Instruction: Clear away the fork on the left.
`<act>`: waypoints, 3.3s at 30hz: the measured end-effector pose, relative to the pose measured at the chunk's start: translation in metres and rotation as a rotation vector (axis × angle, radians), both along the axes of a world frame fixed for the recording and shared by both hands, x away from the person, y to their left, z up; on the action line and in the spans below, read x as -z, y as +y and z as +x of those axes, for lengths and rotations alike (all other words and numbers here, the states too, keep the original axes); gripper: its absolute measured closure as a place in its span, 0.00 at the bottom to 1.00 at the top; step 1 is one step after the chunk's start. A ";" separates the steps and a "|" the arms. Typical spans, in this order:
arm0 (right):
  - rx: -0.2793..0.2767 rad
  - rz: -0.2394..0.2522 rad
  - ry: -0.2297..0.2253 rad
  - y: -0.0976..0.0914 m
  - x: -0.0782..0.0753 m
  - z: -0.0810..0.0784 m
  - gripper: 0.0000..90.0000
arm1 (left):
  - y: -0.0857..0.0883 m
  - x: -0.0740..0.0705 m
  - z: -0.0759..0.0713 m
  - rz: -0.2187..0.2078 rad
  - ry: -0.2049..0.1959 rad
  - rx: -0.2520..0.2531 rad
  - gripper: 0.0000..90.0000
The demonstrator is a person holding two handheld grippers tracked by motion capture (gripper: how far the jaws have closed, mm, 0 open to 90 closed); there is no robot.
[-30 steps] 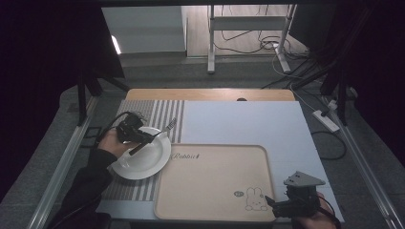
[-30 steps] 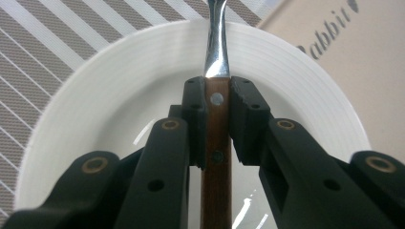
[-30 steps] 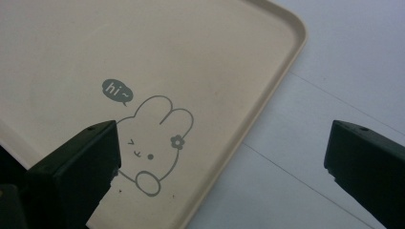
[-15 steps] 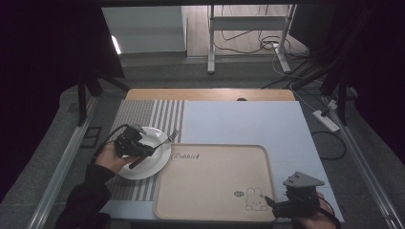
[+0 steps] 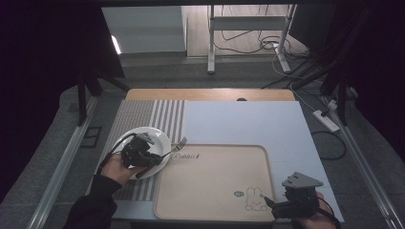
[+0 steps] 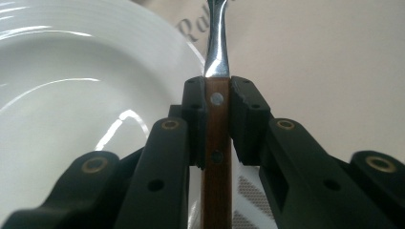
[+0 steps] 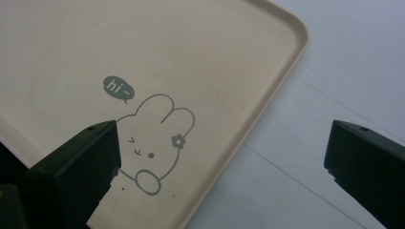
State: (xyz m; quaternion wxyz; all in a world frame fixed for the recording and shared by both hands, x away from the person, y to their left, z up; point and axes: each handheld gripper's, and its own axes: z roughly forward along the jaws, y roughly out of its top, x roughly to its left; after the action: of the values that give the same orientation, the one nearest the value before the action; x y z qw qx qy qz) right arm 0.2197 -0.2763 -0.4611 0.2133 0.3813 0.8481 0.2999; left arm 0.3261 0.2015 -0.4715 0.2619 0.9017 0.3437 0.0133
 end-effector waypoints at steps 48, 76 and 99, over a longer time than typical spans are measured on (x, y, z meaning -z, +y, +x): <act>-0.016 -0.019 0.000 0.002 0.001 0.000 0.00 | -0.112 0.022 -0.029 0.048 -0.004 0.133 0.88; -0.019 -0.019 0.003 0.002 0.001 0.000 0.00 | -0.110 0.037 -0.002 0.077 0.015 0.078 0.99; -0.020 -0.018 0.006 0.002 0.001 0.000 0.00 | -0.071 0.039 0.015 0.074 0.037 -0.031 0.99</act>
State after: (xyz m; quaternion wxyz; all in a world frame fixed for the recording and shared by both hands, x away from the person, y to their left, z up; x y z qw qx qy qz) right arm 0.2194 -0.2743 -0.4619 0.2113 0.3715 0.8552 0.2931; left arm 0.3407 0.1306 -0.5105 0.2218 0.9053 0.3619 0.0133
